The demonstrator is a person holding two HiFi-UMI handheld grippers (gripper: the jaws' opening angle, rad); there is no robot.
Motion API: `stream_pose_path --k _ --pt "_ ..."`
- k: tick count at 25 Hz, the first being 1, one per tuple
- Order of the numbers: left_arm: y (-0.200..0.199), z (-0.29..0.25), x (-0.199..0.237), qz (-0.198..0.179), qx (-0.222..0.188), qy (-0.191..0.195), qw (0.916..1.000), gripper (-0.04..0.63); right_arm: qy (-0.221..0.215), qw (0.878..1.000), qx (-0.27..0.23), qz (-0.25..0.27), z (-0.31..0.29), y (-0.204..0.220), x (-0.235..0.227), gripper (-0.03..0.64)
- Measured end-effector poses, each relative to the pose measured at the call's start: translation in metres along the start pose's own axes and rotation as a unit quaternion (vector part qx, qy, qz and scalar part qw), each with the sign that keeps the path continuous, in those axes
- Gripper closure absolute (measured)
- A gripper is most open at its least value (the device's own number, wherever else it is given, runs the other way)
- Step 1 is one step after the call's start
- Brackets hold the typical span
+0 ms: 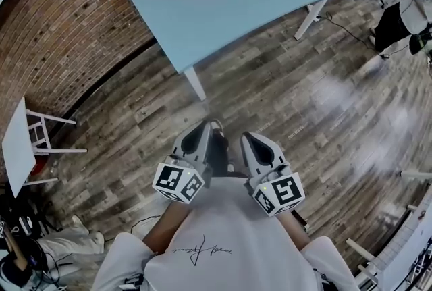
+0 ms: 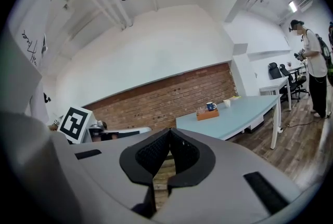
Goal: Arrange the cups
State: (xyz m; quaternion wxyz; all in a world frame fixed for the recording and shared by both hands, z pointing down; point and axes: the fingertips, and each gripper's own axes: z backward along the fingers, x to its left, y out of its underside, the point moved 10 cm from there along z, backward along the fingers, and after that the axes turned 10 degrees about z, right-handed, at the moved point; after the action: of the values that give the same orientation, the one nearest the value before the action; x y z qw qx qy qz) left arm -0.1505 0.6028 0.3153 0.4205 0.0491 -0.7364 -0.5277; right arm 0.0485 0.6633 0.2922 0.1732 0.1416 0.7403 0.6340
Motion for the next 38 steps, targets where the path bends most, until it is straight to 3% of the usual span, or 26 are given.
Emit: stream_pose_path --k 21,28,38 --pt "-0.069 -0.107 0.064 0.006 0.005 0.020 0.9998 0.589 -0.026 0.999 0.038 -0.004 -0.134 -0.030 -0.068 0.595" --pt "-0.097 -0.135 0.090 0.008 -0.008 0.024 0.9996 0.589 -0.062 0.997 0.043 0.008 -0.188 -0.044 -0.079 0.595" --pt "-0.119 -0.163 0.109 -0.003 0.015 0.059 0.9981 0.589 -0.064 0.997 0.031 0.016 -0.224 -0.055 -0.092 0.595"
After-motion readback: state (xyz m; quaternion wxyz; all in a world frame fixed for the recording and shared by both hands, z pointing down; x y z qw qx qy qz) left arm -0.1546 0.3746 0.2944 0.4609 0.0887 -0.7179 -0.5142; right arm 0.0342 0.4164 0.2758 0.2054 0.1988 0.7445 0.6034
